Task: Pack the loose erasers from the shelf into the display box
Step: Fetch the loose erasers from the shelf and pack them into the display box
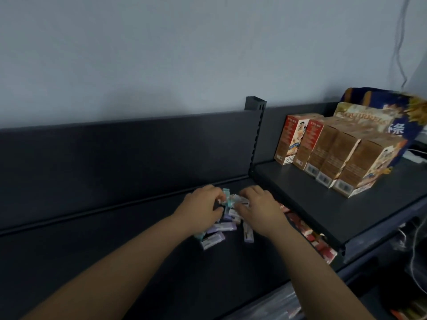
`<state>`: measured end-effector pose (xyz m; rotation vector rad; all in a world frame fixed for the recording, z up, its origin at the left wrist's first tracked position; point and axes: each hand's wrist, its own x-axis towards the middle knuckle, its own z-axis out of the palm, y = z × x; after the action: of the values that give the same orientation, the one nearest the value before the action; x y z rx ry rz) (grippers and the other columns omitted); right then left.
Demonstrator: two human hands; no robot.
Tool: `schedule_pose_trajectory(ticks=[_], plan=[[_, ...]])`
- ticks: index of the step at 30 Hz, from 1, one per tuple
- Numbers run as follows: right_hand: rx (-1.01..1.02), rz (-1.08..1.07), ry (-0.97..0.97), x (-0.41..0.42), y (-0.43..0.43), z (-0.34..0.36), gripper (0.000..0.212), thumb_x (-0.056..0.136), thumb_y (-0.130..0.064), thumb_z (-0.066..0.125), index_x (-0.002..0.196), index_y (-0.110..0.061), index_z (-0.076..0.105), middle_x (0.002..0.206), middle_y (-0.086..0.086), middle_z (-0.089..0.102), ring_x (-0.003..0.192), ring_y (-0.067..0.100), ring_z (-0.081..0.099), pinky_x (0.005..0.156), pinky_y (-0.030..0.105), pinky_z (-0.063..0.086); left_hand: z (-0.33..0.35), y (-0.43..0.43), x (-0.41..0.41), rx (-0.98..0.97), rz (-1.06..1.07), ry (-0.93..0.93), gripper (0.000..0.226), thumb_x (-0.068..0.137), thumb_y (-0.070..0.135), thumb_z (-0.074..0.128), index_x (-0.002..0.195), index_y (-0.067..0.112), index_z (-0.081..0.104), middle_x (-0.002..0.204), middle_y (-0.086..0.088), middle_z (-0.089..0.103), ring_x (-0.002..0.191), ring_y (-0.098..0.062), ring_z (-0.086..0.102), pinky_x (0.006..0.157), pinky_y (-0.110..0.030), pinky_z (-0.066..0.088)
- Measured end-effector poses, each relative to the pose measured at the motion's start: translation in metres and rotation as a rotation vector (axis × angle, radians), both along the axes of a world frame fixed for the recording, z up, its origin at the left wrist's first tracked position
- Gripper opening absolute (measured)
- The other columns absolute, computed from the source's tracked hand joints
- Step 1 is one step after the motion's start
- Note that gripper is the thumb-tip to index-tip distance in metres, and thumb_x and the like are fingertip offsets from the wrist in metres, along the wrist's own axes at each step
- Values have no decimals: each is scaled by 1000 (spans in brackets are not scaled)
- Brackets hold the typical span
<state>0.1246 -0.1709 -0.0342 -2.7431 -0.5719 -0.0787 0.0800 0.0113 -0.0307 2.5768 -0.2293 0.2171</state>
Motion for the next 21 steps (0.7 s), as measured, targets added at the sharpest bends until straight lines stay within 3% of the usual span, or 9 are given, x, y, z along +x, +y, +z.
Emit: schedule_pose_trajectory(ticks=[4,7,11,17,21], plan=[[19,123,147,32,-4,-23,72,80,-69,33,138,-27,42,142,-2,46,129,23,45,102,46,41,-6,-27,34,181,1,110,47,96,32,40,143,29,38,150,7,36,134,-18,33,107,-40,25],[65,180,190,29,-8,-29,56,89,-55,34,140,-31,39,140,-7,49,127,15,48,103,46,39,-19,-33,43,289,-24,224,56,100,49,25,152,30,18,159,9,15,145,-15,16,113,-41,13],[116,234,204,23,-17,-37,62,91,-58,28,146,-32,34,150,-9,39,135,11,38,111,45,31,-27,-25,37,377,40,140,59,94,64,18,145,37,32,155,12,27,138,-14,28,107,-38,16],[127,277,207,23,-22,-28,48,86,-55,54,129,-34,50,124,-12,53,115,11,48,98,38,41,-25,-7,31,377,101,96,71,81,70,5,111,31,57,124,14,55,112,-7,49,100,-34,15],[144,313,246,25,-28,-25,49,78,-58,61,120,-34,55,116,-13,51,109,10,48,95,37,44,-25,-2,28,425,141,68,33,93,50,35,104,28,57,112,12,57,103,-12,53,99,-37,19]])
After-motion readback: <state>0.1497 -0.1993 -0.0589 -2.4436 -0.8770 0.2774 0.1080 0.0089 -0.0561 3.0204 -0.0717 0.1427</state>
